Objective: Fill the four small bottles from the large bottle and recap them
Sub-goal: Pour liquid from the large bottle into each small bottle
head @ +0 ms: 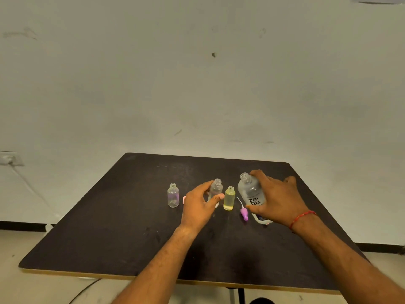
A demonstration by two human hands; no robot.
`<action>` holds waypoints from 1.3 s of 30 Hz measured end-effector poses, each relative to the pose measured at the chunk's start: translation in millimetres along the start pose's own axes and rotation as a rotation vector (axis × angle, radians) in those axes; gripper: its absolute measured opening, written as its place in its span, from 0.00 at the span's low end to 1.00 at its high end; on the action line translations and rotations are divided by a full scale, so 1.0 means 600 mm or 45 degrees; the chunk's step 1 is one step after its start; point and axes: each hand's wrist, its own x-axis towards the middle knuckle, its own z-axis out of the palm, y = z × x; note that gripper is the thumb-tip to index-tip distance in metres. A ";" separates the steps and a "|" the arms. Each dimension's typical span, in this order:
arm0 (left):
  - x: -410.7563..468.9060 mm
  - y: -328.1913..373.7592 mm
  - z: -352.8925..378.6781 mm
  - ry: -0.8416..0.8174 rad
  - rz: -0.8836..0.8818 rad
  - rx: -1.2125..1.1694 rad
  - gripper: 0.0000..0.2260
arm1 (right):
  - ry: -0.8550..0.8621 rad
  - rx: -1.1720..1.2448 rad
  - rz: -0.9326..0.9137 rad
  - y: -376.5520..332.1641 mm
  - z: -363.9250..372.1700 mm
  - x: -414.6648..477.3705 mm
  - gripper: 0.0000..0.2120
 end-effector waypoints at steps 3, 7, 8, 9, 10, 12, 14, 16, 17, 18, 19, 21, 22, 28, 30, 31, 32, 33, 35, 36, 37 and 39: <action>0.009 -0.010 -0.002 0.010 -0.072 0.031 0.18 | 0.015 0.105 0.065 0.006 0.013 -0.017 0.35; 0.030 -0.030 -0.002 0.011 -0.158 0.092 0.13 | 0.029 0.238 0.160 0.009 0.030 -0.034 0.37; 0.035 -0.037 -0.001 0.011 -0.182 0.101 0.13 | 0.028 0.255 0.175 0.009 0.035 -0.037 0.37; 0.040 -0.045 -0.001 0.014 -0.207 0.106 0.13 | 0.025 0.265 0.184 0.010 0.039 -0.041 0.37; 0.045 -0.053 0.000 0.016 -0.232 0.112 0.13 | 0.024 0.273 0.190 0.010 0.043 -0.044 0.37; 0.052 -0.065 0.002 0.009 -0.274 0.122 0.13 | 0.031 0.295 0.202 0.011 0.052 -0.049 0.37; 0.057 -0.074 0.005 -0.001 -0.301 0.144 0.12 | 0.036 0.314 0.215 0.012 0.057 -0.050 0.38; 0.061 -0.083 0.009 -0.015 -0.330 0.170 0.13 | 0.033 0.325 0.225 0.011 0.062 -0.051 0.38; 0.061 -0.087 0.011 -0.026 -0.347 0.177 0.13 | 0.032 0.333 0.228 0.010 0.063 -0.051 0.38; 0.062 -0.092 0.015 -0.037 -0.360 0.182 0.13 | 0.029 0.341 0.229 0.010 0.064 -0.051 0.38; 0.064 -0.097 0.018 -0.045 -0.369 0.188 0.14 | 0.030 0.350 0.229 0.008 0.065 -0.051 0.38; 0.067 -0.106 0.023 -0.063 -0.379 0.205 0.15 | 0.029 0.360 0.228 0.006 0.066 -0.050 0.39; 0.068 -0.110 0.024 -0.074 -0.382 0.213 0.15 | 0.025 0.363 0.229 0.005 0.067 -0.050 0.39; 0.070 -0.124 0.028 -0.106 -0.380 0.239 0.15 | 0.037 0.377 0.223 0.000 0.070 -0.051 0.39; 0.070 -0.128 0.027 -0.111 -0.380 0.241 0.15 | 0.034 0.377 0.225 -0.001 0.071 -0.051 0.40; 0.070 -0.131 0.027 -0.110 -0.379 0.240 0.16 | 0.038 0.380 0.224 -0.002 0.071 -0.051 0.40; 0.069 -0.133 0.026 -0.111 -0.375 0.243 0.16 | 0.041 0.385 0.223 -0.003 0.071 -0.051 0.40; 0.069 -0.134 0.026 -0.113 -0.369 0.247 0.17 | 0.044 0.391 0.222 -0.003 0.071 -0.050 0.40; 0.067 -0.133 0.026 -0.116 -0.362 0.248 0.20 | 0.050 0.402 0.215 -0.004 0.071 -0.050 0.40; 0.066 -0.131 0.025 -0.118 -0.363 0.243 0.22 | 0.057 0.404 0.209 -0.005 0.071 -0.049 0.39; 0.064 -0.129 0.025 -0.121 -0.365 0.237 0.25 | 0.066 0.405 0.203 -0.006 0.071 -0.049 0.39; 0.061 -0.124 0.023 -0.123 -0.357 0.217 0.30 | 0.077 0.407 0.194 -0.008 0.070 -0.049 0.39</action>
